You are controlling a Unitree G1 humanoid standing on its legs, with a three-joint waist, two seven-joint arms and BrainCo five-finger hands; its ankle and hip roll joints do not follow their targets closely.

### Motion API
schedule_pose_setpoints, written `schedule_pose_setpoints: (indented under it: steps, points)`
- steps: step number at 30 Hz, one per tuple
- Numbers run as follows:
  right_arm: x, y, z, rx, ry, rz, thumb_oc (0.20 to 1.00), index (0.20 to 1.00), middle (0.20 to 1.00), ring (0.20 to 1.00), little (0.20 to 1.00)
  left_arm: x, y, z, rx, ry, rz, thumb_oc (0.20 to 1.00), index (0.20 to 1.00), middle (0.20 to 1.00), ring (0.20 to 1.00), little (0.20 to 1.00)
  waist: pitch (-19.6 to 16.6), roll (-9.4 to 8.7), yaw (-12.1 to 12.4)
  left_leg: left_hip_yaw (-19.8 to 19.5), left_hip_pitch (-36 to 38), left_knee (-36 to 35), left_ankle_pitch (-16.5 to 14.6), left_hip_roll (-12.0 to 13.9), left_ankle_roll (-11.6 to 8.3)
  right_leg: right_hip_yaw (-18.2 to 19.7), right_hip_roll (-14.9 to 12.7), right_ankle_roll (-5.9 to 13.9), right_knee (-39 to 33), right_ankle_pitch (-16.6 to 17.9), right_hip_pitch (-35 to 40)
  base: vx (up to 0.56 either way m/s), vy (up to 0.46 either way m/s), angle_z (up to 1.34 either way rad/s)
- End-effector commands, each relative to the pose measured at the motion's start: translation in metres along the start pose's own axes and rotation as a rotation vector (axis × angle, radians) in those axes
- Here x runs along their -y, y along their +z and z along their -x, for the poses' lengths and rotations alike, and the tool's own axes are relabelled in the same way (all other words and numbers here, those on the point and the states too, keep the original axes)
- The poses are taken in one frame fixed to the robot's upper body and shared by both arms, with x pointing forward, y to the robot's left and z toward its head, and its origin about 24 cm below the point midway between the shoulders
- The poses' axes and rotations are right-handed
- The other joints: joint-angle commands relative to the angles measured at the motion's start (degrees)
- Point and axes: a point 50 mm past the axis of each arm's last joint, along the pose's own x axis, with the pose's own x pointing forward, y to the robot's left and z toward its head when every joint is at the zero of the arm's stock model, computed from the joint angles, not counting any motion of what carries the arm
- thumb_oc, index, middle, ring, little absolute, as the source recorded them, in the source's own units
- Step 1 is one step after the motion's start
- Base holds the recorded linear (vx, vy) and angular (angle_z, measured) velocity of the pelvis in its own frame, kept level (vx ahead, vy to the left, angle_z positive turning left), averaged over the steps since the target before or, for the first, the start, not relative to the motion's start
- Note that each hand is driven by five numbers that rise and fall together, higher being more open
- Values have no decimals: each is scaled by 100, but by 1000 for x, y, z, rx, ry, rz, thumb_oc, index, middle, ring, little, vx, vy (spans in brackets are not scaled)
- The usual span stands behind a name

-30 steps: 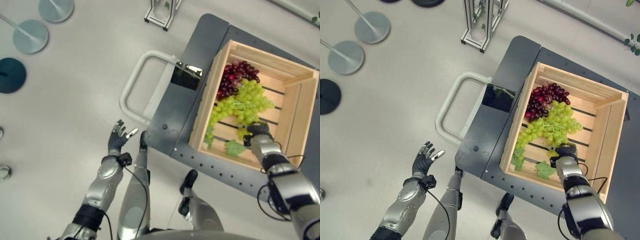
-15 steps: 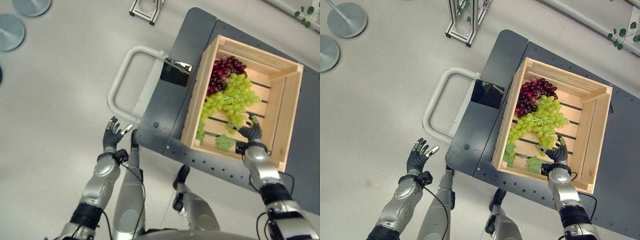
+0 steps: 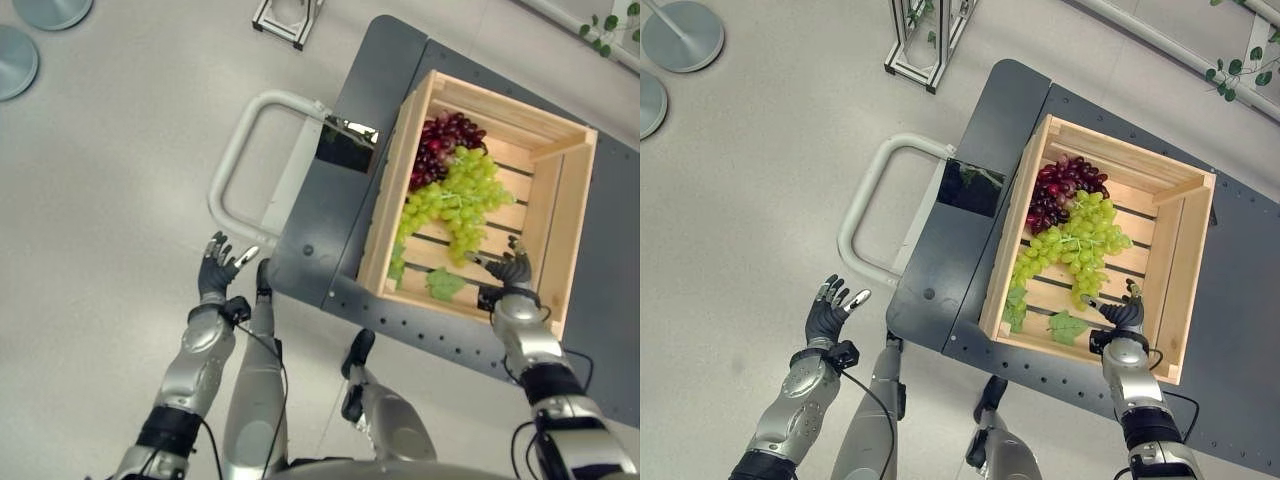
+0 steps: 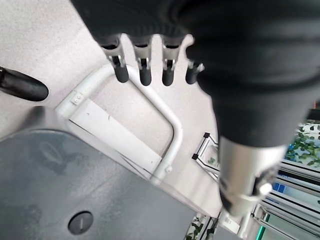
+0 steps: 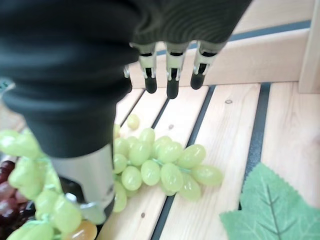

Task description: Pick up the fruits from the basket on one side to the basket on the other side

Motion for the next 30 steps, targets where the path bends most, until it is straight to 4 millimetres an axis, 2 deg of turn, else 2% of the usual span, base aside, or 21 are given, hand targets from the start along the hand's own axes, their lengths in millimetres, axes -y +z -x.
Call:
schedule_pose_setpoints:
  steps: [1,4,8,11,19,20,30]
  points:
    - [8,30,-16,77,-48,66,1000,1000,1000,1000,1000,6,18,2,92,-24,46,1000,1000,1000,1000,1000,-42,14,166,69,598,56,-897,-43,31,485,-346,140,145,642,-713,0,0,0]
    - [3,44,-30,39,-39,96,1000,1000,1000,1000,1000,13,19,6,95,-64,55,1000,1000,1000,1000,1000,23,113,289,49,590,56,-887,-67,29,464,-340,141,142,654,-706,0,0,0]
    - [5,55,-38,23,-40,115,1000,1000,1000,1000,1000,14,20,9,100,-84,58,1000,1000,1000,1000,1000,56,171,365,26,567,58,-869,-79,35,443,-345,140,148,656,-710,0,0,0]
    - [3,71,-45,22,-30,152,1000,1000,1000,1000,1000,17,19,11,97,-111,53,1000,1000,1000,1000,1000,58,231,443,-7,532,59,-868,-98,45,424,-346,140,173,655,-727,0,0,0]
    - [5,98,-51,42,-32,177,1000,1000,1000,1000,1000,22,20,14,97,-148,50,1000,1000,1000,1000,1000,58,365,573,-63,366,60,-824,-147,40,362,-350,143,180,656,-827,4,-1,3]
    - [8,107,-52,60,-46,197,1000,1000,1000,1000,1000,23,20,14,99,-155,51,1000,1000,1000,1000,1000,58,391,602,-72,352,63,-856,-154,33,342,-345,146,187,629,-828,0,0,0]
    - [26,135,-57,90,-115,261,1000,1000,1000,1000,1000,29,22,19,110,-197,65,1000,1000,1000,1000,1000,58,506,688,-146,15,81,-765,-198,28,282,-321,124,227,622,-1065,-2,-2,2]
